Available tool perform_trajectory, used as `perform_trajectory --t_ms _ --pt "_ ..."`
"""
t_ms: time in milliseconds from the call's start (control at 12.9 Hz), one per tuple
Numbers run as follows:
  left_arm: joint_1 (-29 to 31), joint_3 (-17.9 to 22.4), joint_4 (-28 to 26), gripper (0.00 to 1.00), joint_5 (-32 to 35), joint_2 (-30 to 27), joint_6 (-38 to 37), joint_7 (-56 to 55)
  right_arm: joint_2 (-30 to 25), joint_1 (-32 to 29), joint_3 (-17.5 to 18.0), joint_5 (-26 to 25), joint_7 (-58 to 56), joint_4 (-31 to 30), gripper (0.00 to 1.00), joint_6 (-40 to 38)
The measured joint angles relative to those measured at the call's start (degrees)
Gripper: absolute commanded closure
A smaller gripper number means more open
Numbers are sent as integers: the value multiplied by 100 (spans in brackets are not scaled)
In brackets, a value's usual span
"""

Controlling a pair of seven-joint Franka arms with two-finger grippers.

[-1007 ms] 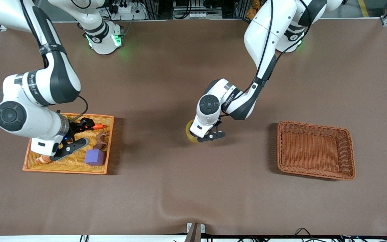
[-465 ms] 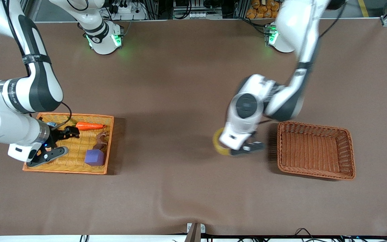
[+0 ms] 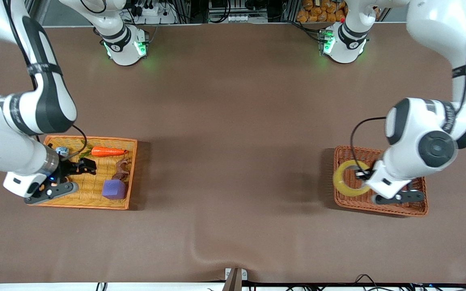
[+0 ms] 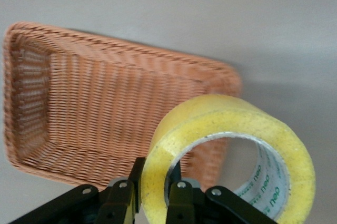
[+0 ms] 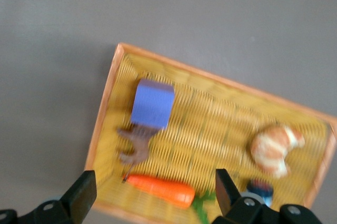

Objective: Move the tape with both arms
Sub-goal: 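Carry the tape into the wicker basket with the left gripper, then open the left gripper and raise it from the basket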

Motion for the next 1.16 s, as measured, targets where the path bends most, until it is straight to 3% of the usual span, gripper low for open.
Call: perform_trajectory --t_ms 310,465,542,775,1007,1162 --pt "623 -20 -931 100 0 61 930 510 -1358 8 39 19 507 65 0 -1223" --pt "754 -25 -1320 22 0 168 1429 521 -1856 -93 -26 424 630 25 0 -1626" --pt "780 -27 -1343 0 0 211 1517 554 -1950 -252 -54 662 639 10 0 -1725" --pt "783 -48 -1087 0 0 164 1593 593 -2209 -368 -292 831 635 1 0 -1948" --pt "783 -57 -598 0 0 -132 1360 671 -2499 324 -1252 833 655 -47 0 -2168" --pt "779 -69 -312 0 0 -481 811 680 -2558 438 -1525 835 715 -57 0 -2376"
